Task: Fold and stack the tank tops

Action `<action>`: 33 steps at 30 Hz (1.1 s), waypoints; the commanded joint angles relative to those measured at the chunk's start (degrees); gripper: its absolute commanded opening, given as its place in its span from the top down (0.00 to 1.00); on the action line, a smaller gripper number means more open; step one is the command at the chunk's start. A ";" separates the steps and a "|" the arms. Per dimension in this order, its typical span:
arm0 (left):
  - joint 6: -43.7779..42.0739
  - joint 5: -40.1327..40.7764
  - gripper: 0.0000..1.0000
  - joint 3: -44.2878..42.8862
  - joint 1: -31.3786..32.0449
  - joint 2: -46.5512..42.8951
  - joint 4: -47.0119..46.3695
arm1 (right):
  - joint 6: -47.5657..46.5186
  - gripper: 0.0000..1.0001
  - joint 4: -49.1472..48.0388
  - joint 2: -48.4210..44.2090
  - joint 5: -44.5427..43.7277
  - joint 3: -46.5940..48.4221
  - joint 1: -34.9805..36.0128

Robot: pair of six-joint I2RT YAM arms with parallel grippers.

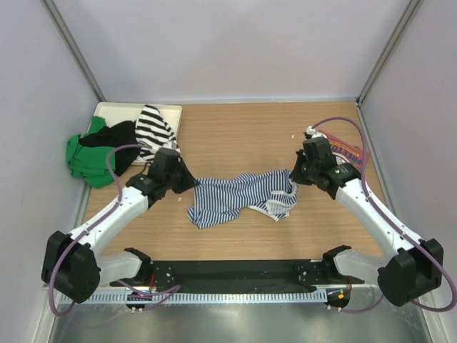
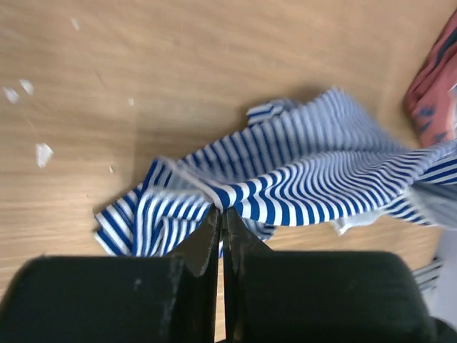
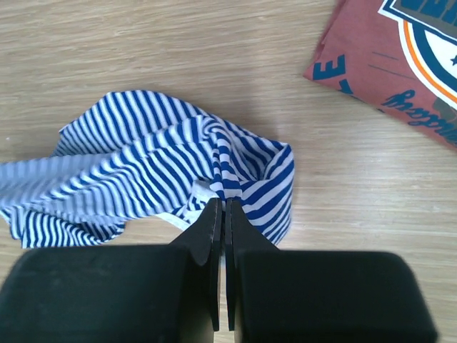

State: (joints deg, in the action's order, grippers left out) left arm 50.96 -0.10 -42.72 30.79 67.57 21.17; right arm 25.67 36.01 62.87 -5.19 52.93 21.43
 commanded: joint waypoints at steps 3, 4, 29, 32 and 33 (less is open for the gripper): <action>-5.78 -7.89 0.99 -14.91 -10.82 3.51 6.32 | 1.22 0.99 -6.04 9.62 -1.40 10.68 -2.88; -6.13 -8.77 1.00 -20.33 -13.44 4.75 7.12 | 1.05 0.99 -5.78 11.20 -1.23 15.49 -3.23; -6.23 -3.86 1.00 -34.36 -17.86 -30.83 17.85 | -5.90 0.96 8.37 -14.09 23.91 30.31 -3.85; -5.35 -1.76 1.00 -34.10 -17.87 -26.72 18.38 | -5.90 0.97 9.60 -11.74 18.40 30.92 -3.85; -5.26 -1.31 1.00 -34.10 -17.87 -25.14 18.47 | -5.81 0.98 9.95 -10.15 16.63 31.10 -3.94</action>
State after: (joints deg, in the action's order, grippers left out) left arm 45.06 -5.21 -78.13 13.10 36.23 37.39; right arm 20.86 42.92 46.96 17.21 83.92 17.85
